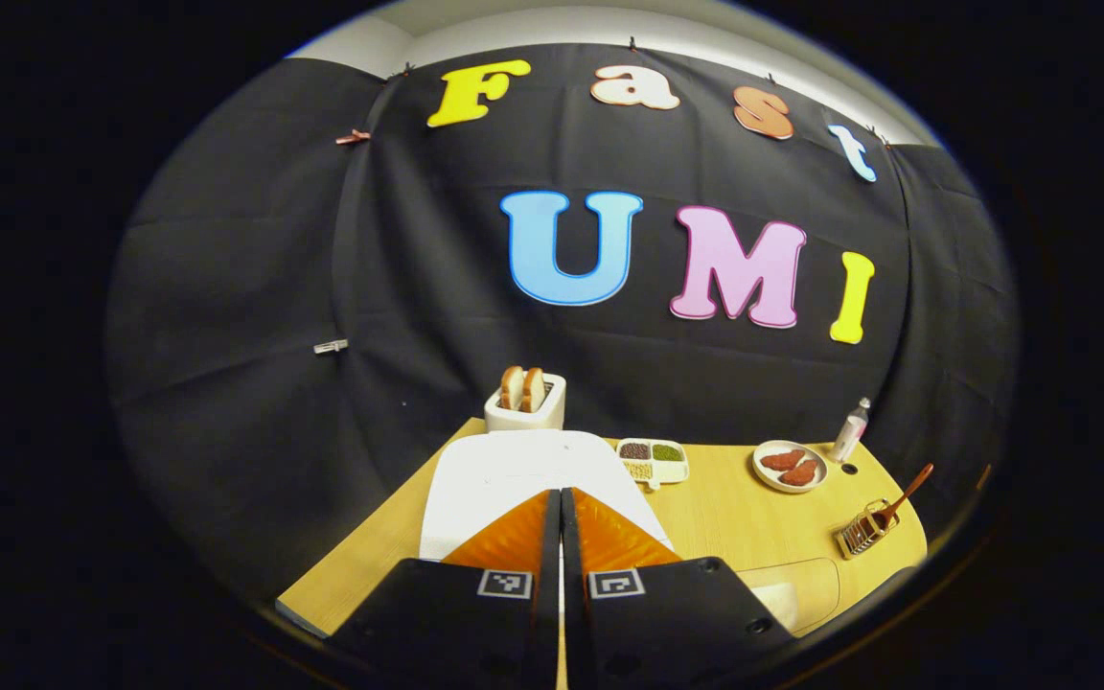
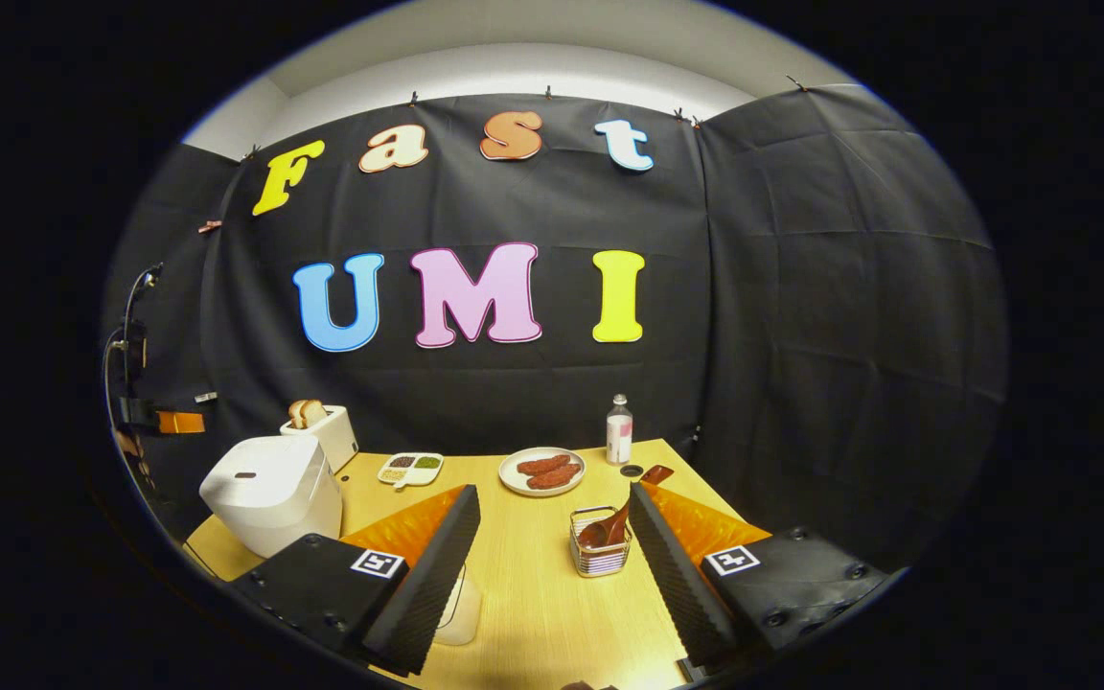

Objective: Close the left gripper, press the button to open the rice cooker; take a wooden spoon from the chopstick holder with the right hand, scoop a spoonful of rice and pour it into the rice cooker, then put the wooden spoon back into the chopstick holder.

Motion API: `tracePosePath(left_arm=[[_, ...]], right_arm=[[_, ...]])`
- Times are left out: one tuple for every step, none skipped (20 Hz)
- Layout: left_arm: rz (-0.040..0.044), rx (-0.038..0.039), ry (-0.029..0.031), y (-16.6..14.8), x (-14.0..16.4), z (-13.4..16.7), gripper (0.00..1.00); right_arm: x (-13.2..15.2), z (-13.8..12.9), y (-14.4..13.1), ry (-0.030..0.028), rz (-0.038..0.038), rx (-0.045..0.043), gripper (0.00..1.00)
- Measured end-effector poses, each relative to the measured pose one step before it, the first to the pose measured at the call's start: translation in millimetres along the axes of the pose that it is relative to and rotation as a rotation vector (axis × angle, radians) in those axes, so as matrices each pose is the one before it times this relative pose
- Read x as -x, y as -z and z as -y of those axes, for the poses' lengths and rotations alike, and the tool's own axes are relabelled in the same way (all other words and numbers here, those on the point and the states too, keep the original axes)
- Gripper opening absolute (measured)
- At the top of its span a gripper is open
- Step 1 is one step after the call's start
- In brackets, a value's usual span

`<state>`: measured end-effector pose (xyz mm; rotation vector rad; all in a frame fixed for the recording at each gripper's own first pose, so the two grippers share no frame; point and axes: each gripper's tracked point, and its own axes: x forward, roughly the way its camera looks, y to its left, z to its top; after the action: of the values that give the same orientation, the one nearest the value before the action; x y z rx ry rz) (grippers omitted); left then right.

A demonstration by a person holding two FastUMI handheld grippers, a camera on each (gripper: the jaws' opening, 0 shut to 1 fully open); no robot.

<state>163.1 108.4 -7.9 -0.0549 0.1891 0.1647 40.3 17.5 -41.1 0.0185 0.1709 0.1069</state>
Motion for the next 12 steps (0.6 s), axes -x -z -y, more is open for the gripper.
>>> tracePosePath(left_arm=[[-0.01047,0.03035,-0.00771,3.00,-10.93,-4.40,0.07],[-0.02094,0.03298,0.01056,4.52,-8.53,0.09,0.07],[-0.03529,0.01264,-0.00888,11.01,-9.72,-5.46,0.07],[-0.02752,0.00574,-0.00563,7.52,-9.82,-5.92,0.07],[-0.00961,0.02462,0.00586,5.70,-8.57,-1.97,0.07],[-0.01107,0.03407,0.01290,3.20,-8.41,0.48,0.06],[-0.02802,0.01902,0.00532,7.39,-10.92,-0.64,0.06],[-0.03033,0.00186,0.00788,6.42,-8.25,-0.25,0.06],[-0.02411,-0.01209,0.00245,7.25,-7.82,2.51,0.06],[-0.01686,-0.01757,-0.00427,3.45,-6.55,-0.09,0.06],[-0.01733,-0.01417,-0.01403,4.78,-6.25,-3.93,0.06],[-0.01395,-0.00467,-0.01522,3.36,-3.93,-4.06,0.06]], right_arm=[[1.26,5.33,4.29,0.00824,-0.00866,0.00381,0.98],[1.61,6.14,3.85,0.01123,-0.00808,0.00177,0.98],[1.21,6.30,4.02,0.01311,-0.00978,0.00285,0.98],[1.93,5.92,3.86,0.01050,-0.00937,0.00363,0.98],[1.24,3.91,3.17,0.00630,-0.00770,0.00342,0.98],[0.39,3.80,2.79,0.00489,-0.00706,0.00111,0.98],[0.22,3.58,1.89,0.00368,-0.00523,-0.00106,0.98],[-0.16,2.92,1.76,0.00395,-0.00558,-0.00176,0.98],[1.05,2.72,2.36,0.00192,-0.00457,-0.00262,0.98],[-0.39,2.09,0.91,0.00164,-0.00248,-0.00276,0.98],[-0.12,2.19,0.41,0.00321,-0.00217,-0.00005,0.98],[0.04,4.89,1.52,0.01300,-0.00451,0.00704,0.98]])
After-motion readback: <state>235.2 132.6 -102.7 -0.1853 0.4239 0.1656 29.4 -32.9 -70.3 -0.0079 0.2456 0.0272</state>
